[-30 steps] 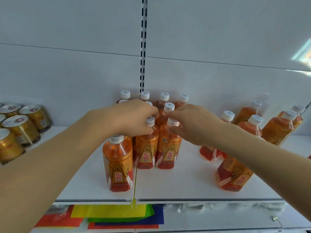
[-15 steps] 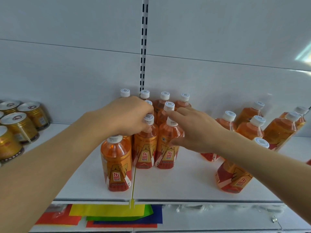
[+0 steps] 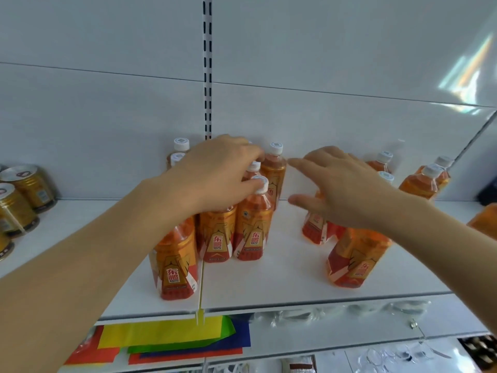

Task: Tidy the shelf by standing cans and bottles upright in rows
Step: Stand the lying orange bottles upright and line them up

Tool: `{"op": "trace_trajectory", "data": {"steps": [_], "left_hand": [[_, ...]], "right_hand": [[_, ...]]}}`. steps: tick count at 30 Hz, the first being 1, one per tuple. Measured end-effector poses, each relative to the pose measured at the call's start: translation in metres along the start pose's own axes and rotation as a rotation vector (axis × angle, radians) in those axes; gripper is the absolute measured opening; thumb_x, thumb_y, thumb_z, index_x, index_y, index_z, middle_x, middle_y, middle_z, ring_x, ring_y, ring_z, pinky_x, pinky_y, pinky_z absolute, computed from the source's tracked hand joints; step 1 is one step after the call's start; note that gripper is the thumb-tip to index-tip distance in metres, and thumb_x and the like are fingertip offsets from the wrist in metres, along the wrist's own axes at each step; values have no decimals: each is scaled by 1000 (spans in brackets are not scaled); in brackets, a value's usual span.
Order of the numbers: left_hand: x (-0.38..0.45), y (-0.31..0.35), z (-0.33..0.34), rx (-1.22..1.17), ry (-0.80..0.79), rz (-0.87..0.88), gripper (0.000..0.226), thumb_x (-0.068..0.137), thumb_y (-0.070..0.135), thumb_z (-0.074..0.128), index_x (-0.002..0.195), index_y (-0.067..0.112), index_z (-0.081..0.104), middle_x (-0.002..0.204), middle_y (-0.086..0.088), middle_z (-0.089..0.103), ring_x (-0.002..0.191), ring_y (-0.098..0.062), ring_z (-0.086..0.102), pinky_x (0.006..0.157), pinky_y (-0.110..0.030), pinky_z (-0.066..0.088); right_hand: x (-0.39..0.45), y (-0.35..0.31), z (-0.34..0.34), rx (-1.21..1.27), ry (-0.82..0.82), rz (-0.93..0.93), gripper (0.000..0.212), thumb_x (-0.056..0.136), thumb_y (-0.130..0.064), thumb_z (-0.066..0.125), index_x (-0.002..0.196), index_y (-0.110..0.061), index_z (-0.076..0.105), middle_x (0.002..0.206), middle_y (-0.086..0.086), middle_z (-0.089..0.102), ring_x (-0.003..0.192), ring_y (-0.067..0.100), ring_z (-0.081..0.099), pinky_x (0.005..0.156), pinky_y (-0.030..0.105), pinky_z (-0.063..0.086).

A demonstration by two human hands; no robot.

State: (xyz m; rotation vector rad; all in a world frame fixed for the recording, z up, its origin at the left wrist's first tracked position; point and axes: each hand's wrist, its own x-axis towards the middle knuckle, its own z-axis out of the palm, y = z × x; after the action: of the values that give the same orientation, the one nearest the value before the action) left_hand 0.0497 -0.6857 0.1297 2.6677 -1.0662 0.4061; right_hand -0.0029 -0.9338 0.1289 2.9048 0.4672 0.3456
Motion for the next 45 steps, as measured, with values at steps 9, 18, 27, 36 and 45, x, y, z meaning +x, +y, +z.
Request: {"op": "trace_trajectory", "data": {"steps": [9, 18, 27, 36, 45], "left_hand": [[51, 91, 31, -85, -75, 2, 50, 102, 50, 58, 145, 25, 53, 132, 2, 62, 113, -20, 60, 93, -40, 50], [135, 103, 101, -105, -305, -75, 92, 98, 30, 66, 169, 26, 7, 176, -5, 10, 160, -30, 19, 127, -50, 27], [124, 96, 98, -54, -199, -62, 44, 105, 44, 58, 144, 25, 56, 135, 3, 63, 116, -19, 61, 99, -45, 51], [41, 109, 52, -37, -86, -89, 25, 103, 36, 58, 122, 22, 67, 112, 7, 64, 104, -17, 60, 88, -45, 50], [-43, 66, -6, 76, -211, -206, 27, 95, 54, 64, 116, 37, 67, 102, 15, 62, 101, -14, 61, 86, -44, 52]], "right_hand": [[-73, 73, -12, 18, -241, 51, 80, 85, -86, 50, 152, -44, 48, 133, -11, 64, 119, 14, 59, 98, 39, 52], [-87, 101, 22, 87, -191, -41, 75, 89, -69, 69, 152, -40, 41, 129, -9, 63, 106, 15, 63, 89, 36, 57], [-93, 109, 41, 250, -148, -20, 96, 89, -62, 75, 160, -45, 14, 142, -6, 57, 111, 20, 65, 90, 38, 58], [-103, 104, 42, 271, -129, -54, 94, 88, -66, 74, 157, -50, 13, 130, -10, 67, 94, 13, 66, 86, 33, 56], [-74, 18, 33, 271, -122, -103, 97, 93, -60, 71, 164, -44, 7, 103, -10, 62, 84, 15, 57, 78, 31, 47]]}}
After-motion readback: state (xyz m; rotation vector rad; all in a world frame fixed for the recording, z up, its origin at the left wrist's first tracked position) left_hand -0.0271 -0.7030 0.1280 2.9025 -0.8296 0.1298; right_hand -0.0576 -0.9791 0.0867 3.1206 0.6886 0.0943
